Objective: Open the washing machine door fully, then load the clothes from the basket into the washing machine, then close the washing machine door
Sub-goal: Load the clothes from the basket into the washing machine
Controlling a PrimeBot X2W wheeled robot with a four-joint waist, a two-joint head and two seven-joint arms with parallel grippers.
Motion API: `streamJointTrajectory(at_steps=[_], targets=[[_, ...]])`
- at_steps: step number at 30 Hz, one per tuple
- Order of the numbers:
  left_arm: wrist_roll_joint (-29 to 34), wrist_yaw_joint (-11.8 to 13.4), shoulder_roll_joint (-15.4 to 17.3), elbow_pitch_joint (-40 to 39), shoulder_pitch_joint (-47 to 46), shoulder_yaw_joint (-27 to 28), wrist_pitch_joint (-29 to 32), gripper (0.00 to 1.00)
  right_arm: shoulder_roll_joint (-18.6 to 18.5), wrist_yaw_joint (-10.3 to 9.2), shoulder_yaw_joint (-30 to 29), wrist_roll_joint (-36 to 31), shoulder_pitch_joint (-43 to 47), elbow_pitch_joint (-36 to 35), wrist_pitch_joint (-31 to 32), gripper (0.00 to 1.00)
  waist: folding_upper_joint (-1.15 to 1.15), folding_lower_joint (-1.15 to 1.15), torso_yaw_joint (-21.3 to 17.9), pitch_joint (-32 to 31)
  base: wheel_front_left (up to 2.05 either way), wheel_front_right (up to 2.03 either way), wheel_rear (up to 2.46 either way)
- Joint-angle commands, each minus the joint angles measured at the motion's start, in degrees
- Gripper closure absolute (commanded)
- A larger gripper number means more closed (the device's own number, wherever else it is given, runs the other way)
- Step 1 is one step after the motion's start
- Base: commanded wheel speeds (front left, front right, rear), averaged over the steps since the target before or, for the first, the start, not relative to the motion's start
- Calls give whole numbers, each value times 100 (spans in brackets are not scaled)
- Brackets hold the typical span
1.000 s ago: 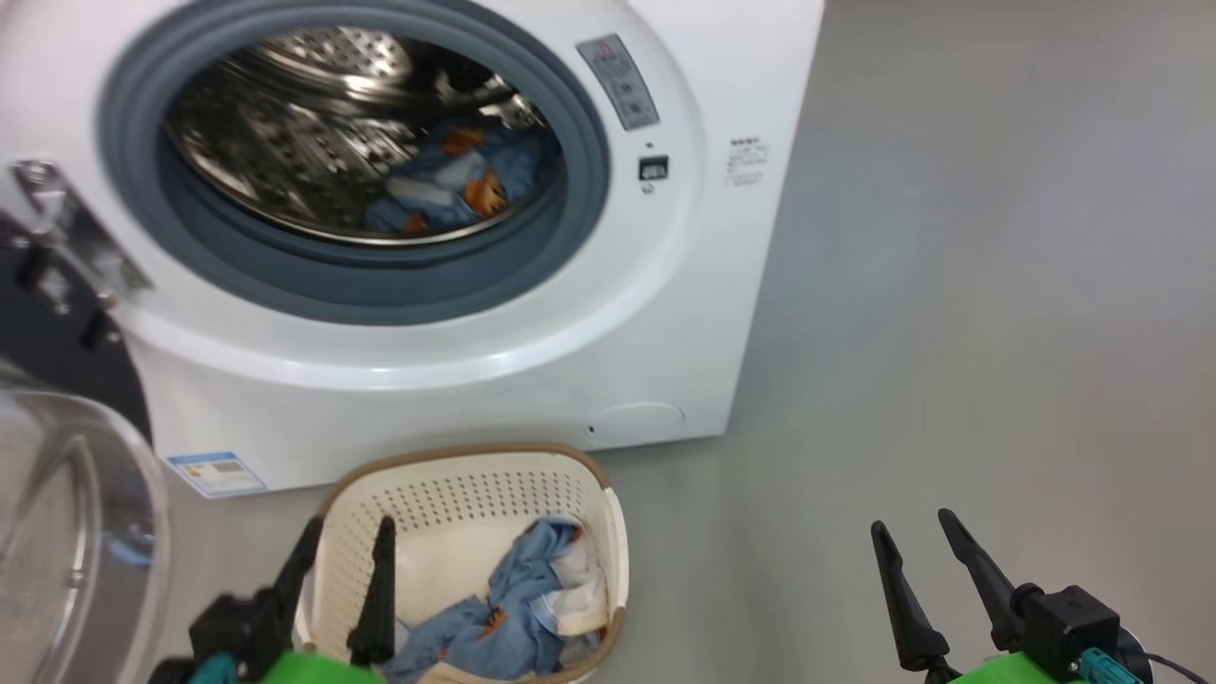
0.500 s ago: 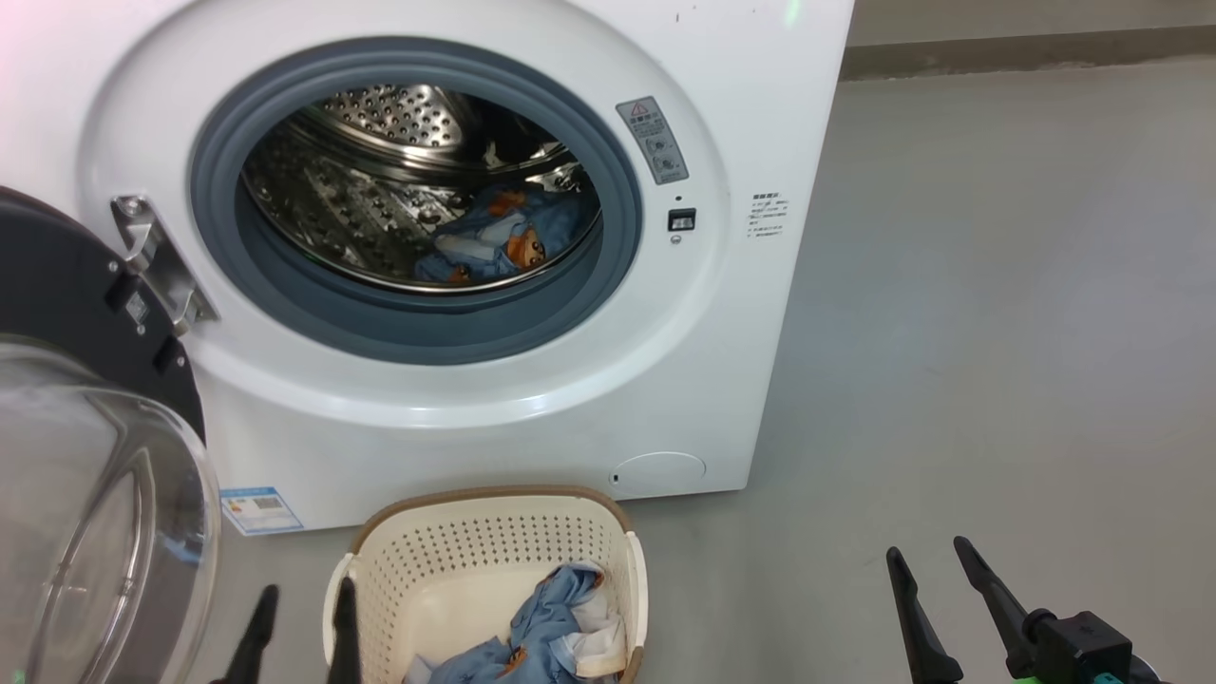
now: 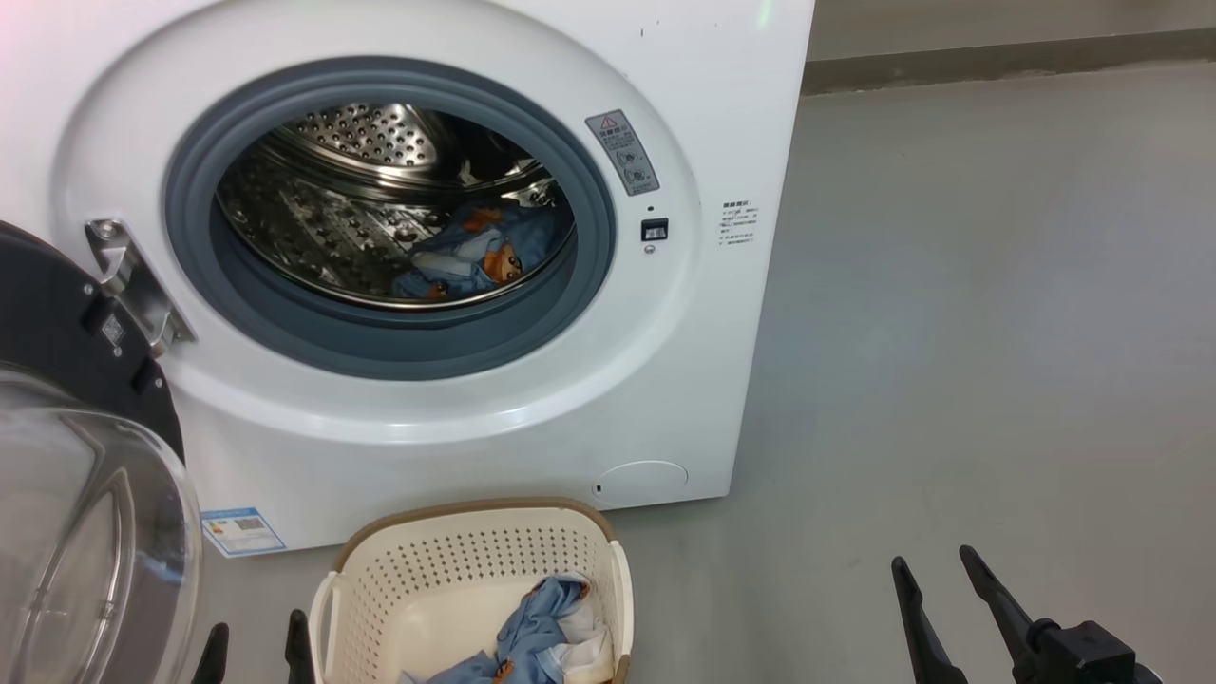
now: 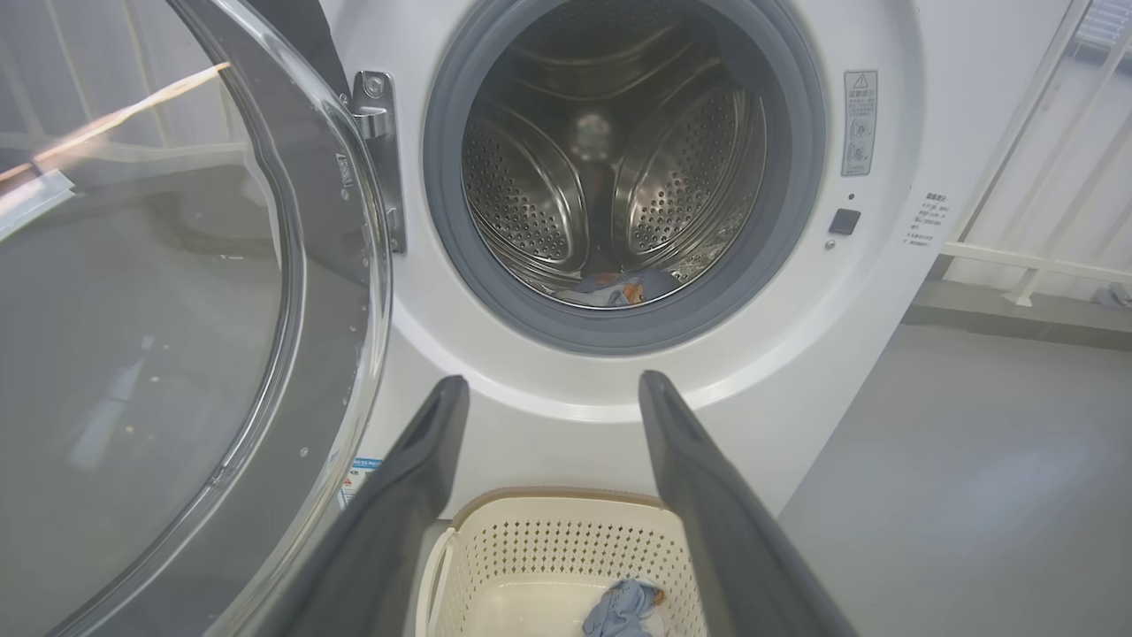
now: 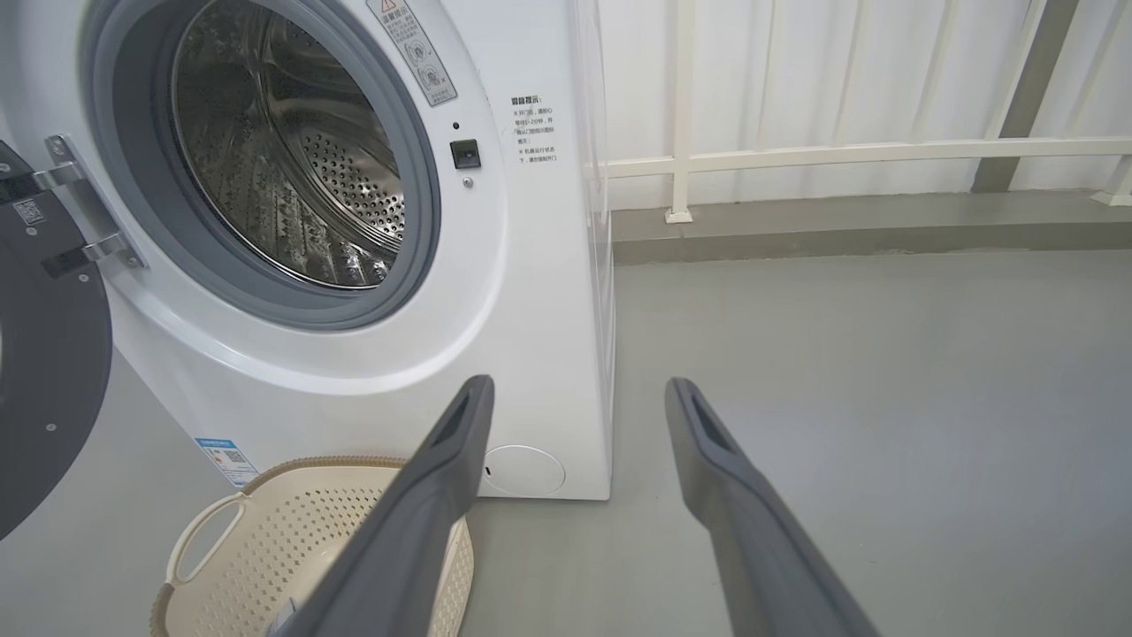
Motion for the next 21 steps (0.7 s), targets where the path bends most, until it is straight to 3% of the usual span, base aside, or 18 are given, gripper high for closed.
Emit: streamJointTrajectory(at_steps=[1, 21], targets=[[-60, -6, 9, -118, -148, 191, -37, 0, -66, 9, 126, -55, -84, -162, -44, 0, 0, 0, -6, 10, 0, 0, 0], [-176, 0, 8, -83, -168, 145, -37, 0, -65, 9, 205, -17, -116, -130, -44, 0, 0, 0, -90, 43, 0, 0, 0]])
